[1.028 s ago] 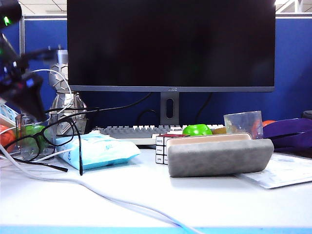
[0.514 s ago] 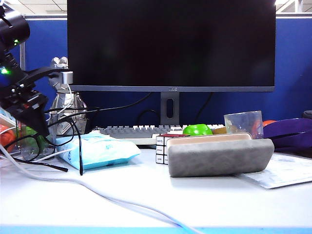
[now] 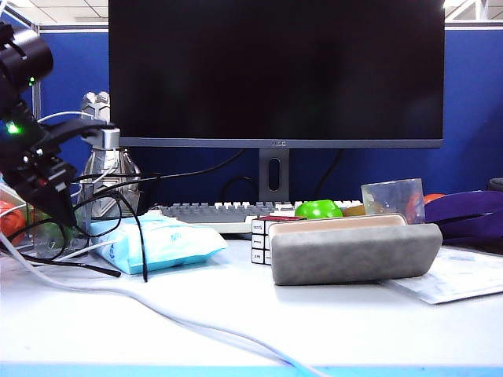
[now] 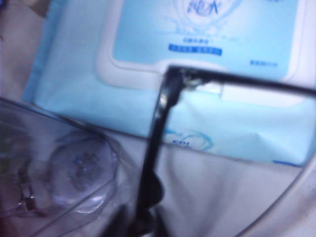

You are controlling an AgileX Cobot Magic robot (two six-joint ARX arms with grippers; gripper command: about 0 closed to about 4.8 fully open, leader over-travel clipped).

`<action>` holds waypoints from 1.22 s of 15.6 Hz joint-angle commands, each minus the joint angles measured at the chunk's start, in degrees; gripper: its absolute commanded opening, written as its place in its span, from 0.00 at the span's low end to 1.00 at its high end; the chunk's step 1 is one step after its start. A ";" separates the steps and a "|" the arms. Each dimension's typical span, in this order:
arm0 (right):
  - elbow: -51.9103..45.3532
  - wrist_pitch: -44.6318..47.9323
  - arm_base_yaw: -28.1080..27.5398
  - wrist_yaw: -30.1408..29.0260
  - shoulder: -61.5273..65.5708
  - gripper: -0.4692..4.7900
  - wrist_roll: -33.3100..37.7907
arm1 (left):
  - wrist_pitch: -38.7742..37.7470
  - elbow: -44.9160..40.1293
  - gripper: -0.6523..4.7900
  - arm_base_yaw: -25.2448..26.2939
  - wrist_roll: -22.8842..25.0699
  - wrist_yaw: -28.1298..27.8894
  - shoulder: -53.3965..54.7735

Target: Pick up the glasses, fold the temples of the glasses, place the glasses into the glasses case, and finally close the glasses case.

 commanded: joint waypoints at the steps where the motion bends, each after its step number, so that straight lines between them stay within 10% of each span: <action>1: 0.33 0.92 0.09 -0.28 -0.20 0.08 0.13 | 0.59 0.11 0.15 -0.07 -0.02 0.22 -0.11; 17: 0.33 -0.77 0.09 -0.57 -0.11 0.08 0.13 | -0.72 0.26 0.11 -0.11 -15.61 13.27 -13.66; 19: 0.33 -0.77 0.09 -2.71 -0.09 0.08 0.11 | -0.76 0.94 0.11 -0.11 -21.55 21.31 -14.86</action>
